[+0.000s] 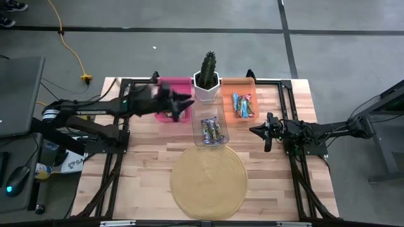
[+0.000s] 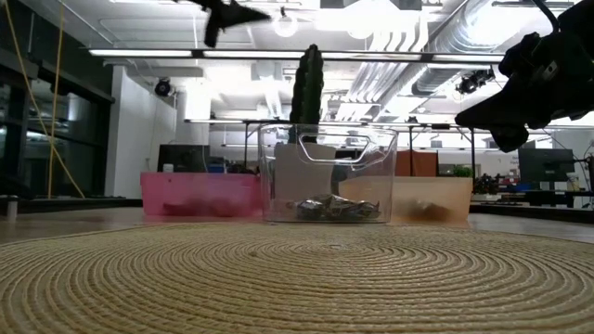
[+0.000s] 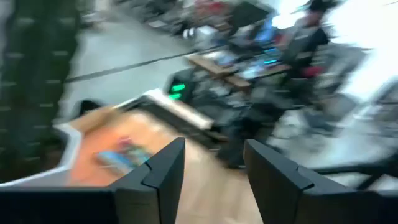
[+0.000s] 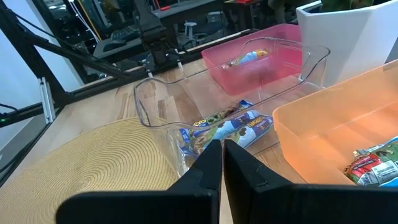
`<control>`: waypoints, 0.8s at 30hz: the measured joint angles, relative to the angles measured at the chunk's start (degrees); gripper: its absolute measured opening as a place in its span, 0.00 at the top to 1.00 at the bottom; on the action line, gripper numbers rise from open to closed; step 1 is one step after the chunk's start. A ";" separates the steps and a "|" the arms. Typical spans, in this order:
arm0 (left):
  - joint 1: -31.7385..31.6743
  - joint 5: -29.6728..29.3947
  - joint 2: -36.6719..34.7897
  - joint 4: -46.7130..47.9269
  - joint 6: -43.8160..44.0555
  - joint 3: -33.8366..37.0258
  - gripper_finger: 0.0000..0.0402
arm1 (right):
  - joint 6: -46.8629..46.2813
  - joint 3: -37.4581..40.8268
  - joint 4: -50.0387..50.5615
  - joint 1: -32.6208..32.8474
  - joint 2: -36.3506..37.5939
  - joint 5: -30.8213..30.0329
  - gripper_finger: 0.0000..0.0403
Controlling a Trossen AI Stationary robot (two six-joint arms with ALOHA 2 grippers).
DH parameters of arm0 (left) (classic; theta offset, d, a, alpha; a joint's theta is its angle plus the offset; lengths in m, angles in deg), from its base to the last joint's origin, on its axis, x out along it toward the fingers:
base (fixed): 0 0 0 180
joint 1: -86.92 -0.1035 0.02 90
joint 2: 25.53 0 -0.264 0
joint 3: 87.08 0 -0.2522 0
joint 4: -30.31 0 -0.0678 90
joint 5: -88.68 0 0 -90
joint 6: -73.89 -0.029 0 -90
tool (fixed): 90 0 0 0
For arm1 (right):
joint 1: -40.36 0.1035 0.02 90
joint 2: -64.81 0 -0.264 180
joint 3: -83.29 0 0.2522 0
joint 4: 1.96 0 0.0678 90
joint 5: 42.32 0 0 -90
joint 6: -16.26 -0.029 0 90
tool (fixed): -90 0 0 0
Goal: Pick and place Granola Bars by type
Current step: Return to Home Position
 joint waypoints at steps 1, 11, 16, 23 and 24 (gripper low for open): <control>0.54 1.40 -2.04 -2.38 -0.11 2.24 0.60 | 0.05 -0.01 0.00 0.00 0.01 0.00 1.00; 7.66 4.78 -21.47 -13.81 -2.32 19.45 0.77 | 0.05 0.01 0.01 0.00 0.01 0.00 1.00; 10.48 4.68 -31.99 -13.76 -3.36 26.23 0.93 | 0.06 0.00 0.01 0.00 0.01 0.00 1.00; 13.37 3.58 -44.74 -12.89 -6.98 34.07 0.99 | -0.04 0.00 0.01 -0.01 0.00 0.00 1.00; 13.56 3.57 -46.12 -12.29 -7.64 35.04 1.00 | -0.01 0.01 0.01 -0.01 0.01 0.00 1.00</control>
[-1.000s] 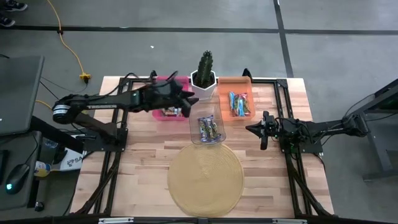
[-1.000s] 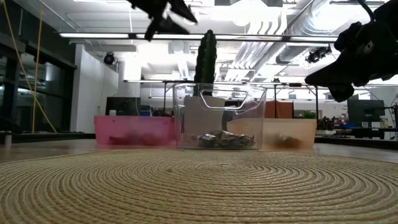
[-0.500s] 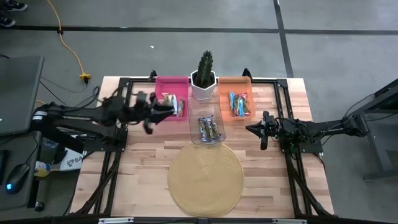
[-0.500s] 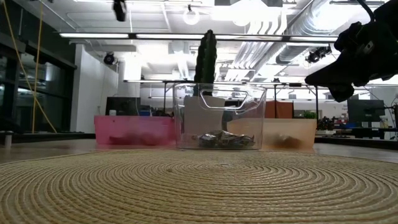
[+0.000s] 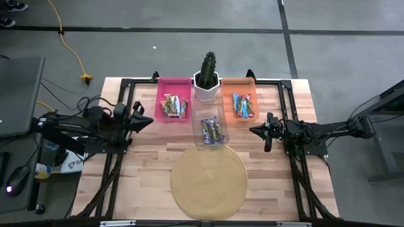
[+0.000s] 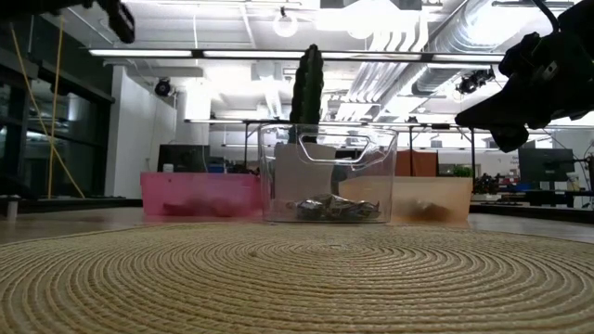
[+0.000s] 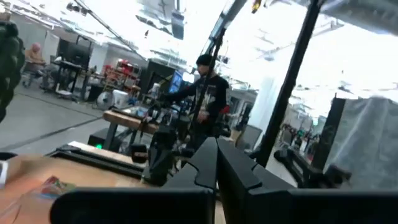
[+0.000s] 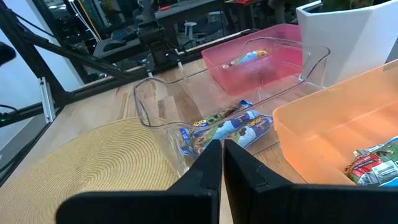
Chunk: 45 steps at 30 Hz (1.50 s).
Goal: Pick and place Granola Bars by type
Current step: Return to Home Position
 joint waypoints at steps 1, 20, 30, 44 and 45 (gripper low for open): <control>0.16 0.05 -1.26 0.68 -0.56 0.87 1.00 | 0.07 0.01 0.00 0.01 0.00 0.00 1.00; 0.05 3.85 -16.81 2.24 -1.26 15.83 1.00 | 0.07 0.00 0.02 0.01 0.00 0.00 1.00; 0.05 1.66 -16.92 11.31 -7.01 16.81 1.00 | 0.07 -0.01 0.00 0.01 0.00 0.00 1.00; 0.05 -0.48 -15.92 17.01 -9.46 16.87 1.00 | 0.03 0.01 0.02 -0.01 0.00 0.00 1.00; 0.05 -0.48 -15.91 17.05 -9.95 16.87 1.00 | 0.07 -0.01 0.00 0.01 -0.01 0.00 1.00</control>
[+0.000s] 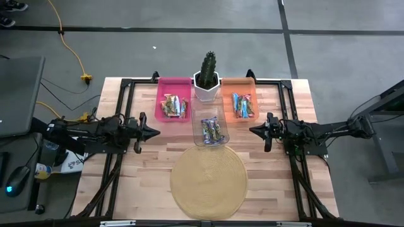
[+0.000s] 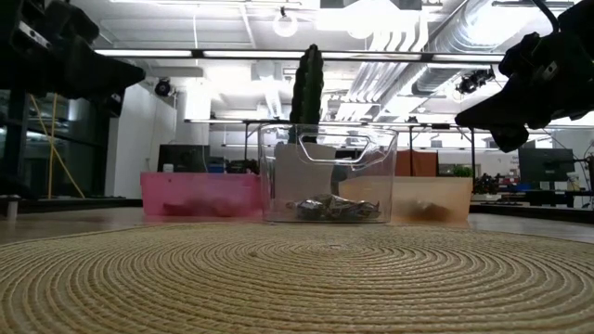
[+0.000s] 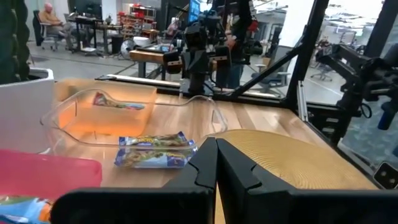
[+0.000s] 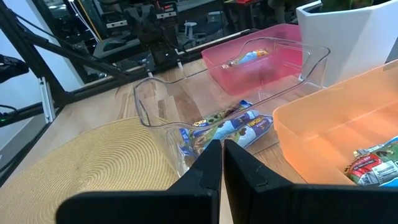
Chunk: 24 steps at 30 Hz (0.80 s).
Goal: Pick and place Granola Bars by type
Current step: Return to Home Position
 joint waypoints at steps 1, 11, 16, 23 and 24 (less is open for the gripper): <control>0.00 -0.04 -0.01 0.00 -0.45 -0.01 1.00 | -0.02 0.00 0.00 0.00 0.01 0.00 1.00; 0.00 -3.96 -0.04 3.78 -2.24 -1.62 1.00 | -0.02 0.02 0.00 0.00 0.01 0.00 1.00; 0.00 -4.04 -0.04 3.85 -2.24 -1.64 1.00 | -0.01 0.00 0.00 0.00 0.01 0.00 1.00; 0.00 -4.07 -0.04 4.07 -2.24 -1.70 1.00 | -0.09 0.00 0.00 0.00 0.01 0.00 1.00; 0.00 -4.07 -0.04 4.09 -2.23 -1.73 1.00 | -0.06 0.02 0.00 0.00 0.01 0.01 1.00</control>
